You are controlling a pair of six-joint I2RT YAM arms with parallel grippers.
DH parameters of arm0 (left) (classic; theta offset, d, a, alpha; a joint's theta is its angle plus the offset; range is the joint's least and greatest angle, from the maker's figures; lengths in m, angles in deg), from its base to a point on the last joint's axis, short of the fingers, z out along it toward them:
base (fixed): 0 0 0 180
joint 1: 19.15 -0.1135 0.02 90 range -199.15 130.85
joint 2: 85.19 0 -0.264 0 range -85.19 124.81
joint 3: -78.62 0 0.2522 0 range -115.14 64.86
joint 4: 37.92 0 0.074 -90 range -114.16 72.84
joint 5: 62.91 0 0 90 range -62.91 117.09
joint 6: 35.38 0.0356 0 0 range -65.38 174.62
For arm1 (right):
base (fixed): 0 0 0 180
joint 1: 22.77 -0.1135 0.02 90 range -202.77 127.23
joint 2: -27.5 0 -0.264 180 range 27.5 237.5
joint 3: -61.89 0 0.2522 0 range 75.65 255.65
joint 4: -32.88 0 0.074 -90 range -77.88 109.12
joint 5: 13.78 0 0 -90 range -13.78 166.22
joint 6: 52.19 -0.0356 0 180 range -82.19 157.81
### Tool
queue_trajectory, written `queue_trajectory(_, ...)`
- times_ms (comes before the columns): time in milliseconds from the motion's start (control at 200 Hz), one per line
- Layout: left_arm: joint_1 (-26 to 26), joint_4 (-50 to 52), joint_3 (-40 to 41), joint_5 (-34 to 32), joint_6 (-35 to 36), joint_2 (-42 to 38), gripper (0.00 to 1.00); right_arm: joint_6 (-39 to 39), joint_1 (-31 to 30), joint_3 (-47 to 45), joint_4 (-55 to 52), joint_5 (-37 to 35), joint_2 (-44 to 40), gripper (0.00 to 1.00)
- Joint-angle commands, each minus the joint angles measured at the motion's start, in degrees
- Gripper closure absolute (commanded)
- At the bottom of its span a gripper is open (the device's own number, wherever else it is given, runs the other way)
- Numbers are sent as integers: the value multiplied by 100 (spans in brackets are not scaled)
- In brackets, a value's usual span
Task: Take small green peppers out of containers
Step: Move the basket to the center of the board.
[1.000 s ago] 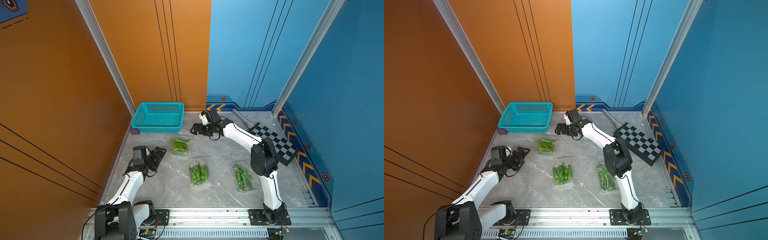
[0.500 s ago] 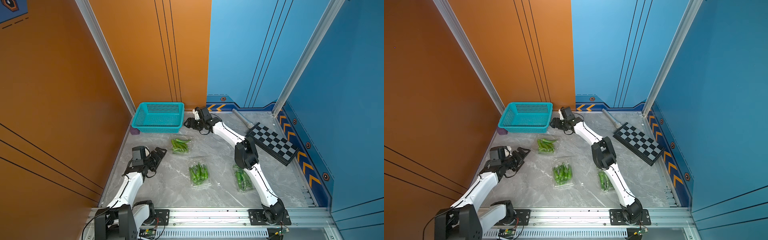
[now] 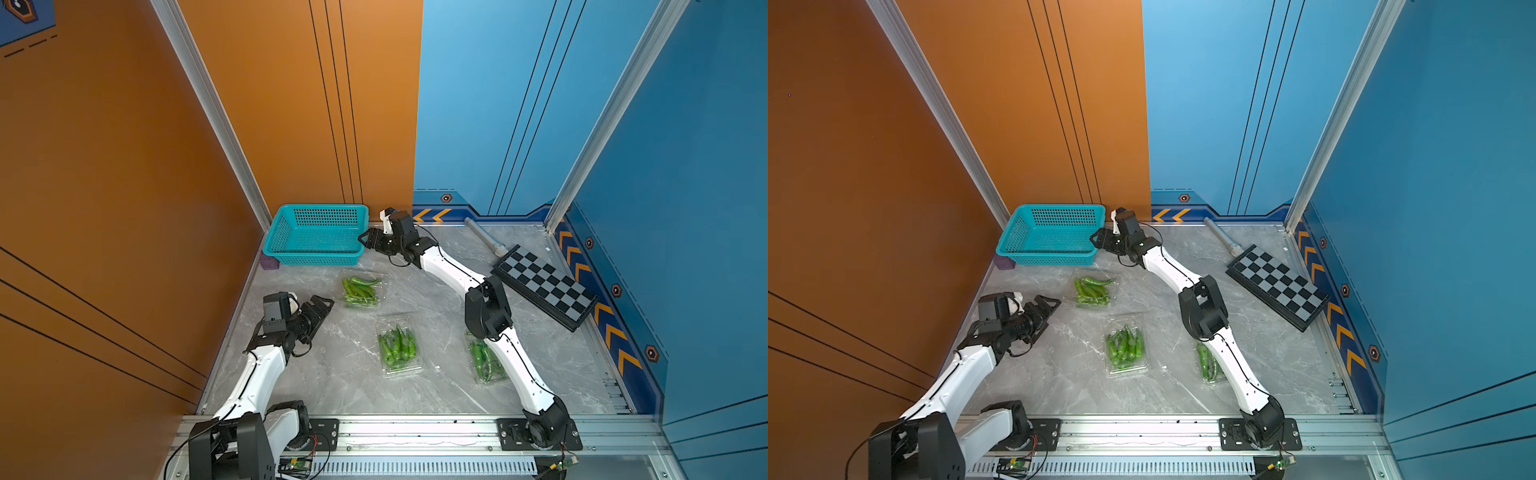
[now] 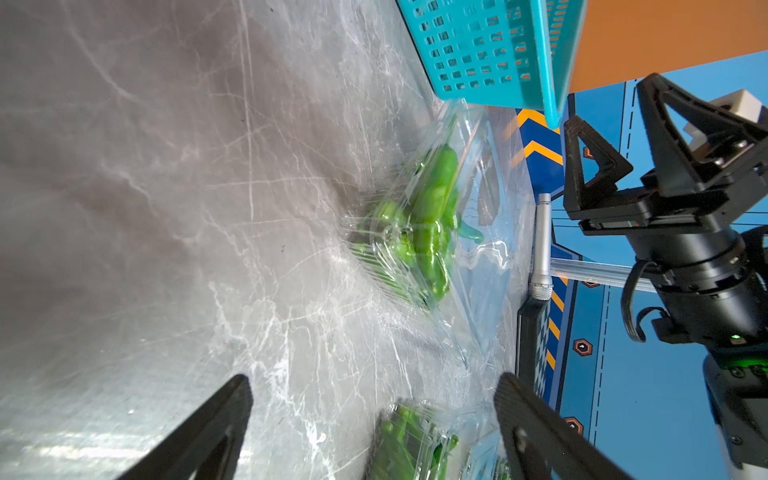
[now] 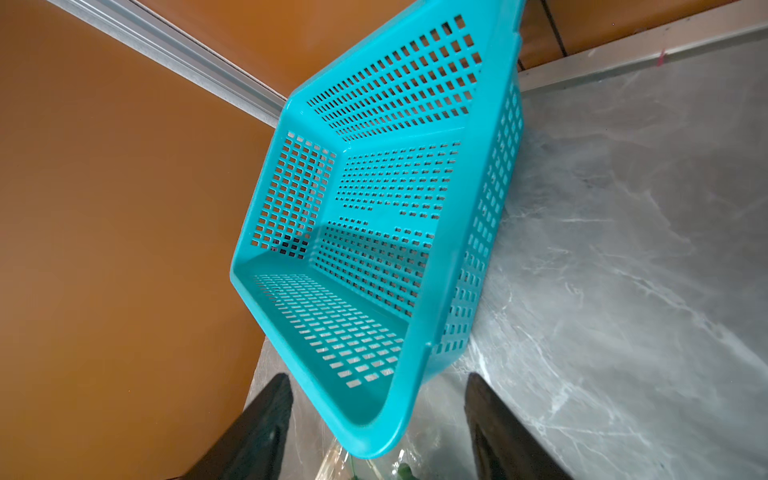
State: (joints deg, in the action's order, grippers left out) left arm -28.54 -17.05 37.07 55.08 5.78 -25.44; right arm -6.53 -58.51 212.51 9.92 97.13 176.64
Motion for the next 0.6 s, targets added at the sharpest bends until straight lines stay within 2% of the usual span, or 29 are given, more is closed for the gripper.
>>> queue_trajectory(0, -53, 115, 23, 198, 199, -124, 6, 231, -111, 154, 65, -464, 261, 33)
queue_trajectory(105, -72, 133, 54, 229, 254, -169, 6, 425, -184, 398, -182, -810, 396, 35)
queue_trajectory(445, -136, 165, 126, 366, 327, -321, 6, 405, -204, 480, -120, -909, 607, 38)
queue_trajectory(596, -172, 230, 197, 371, 331, -486, 6, 431, -246, 712, -212, -1087, 762, 45)
